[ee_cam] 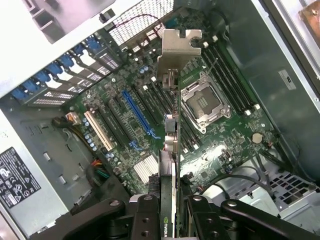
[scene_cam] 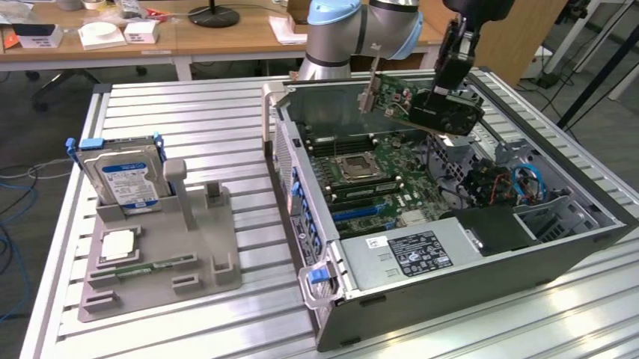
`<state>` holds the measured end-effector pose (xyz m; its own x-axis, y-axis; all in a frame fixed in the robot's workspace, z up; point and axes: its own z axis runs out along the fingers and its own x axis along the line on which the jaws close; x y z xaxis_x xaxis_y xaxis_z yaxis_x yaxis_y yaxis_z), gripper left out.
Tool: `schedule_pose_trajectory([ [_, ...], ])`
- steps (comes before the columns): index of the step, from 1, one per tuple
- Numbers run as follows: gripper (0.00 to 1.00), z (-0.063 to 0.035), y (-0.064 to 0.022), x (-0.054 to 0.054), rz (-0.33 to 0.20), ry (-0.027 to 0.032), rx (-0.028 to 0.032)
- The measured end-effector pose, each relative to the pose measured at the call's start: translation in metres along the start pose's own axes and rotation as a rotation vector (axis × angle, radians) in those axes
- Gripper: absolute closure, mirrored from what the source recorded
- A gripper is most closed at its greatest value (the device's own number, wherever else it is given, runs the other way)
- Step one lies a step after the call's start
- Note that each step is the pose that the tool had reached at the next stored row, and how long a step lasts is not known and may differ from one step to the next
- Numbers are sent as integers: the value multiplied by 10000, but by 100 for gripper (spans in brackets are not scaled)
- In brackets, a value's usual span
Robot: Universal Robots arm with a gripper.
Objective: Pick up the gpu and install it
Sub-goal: 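Insert the gpu into the slot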
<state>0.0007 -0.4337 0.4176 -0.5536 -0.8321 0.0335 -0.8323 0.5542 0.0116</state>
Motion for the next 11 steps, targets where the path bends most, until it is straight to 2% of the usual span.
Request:
schedule_pose_trajectory([
  [4, 74, 0, 0, 0, -280, 3, 10],
  [11, 74, 0, 0, 0, -311, 3, 11],
])
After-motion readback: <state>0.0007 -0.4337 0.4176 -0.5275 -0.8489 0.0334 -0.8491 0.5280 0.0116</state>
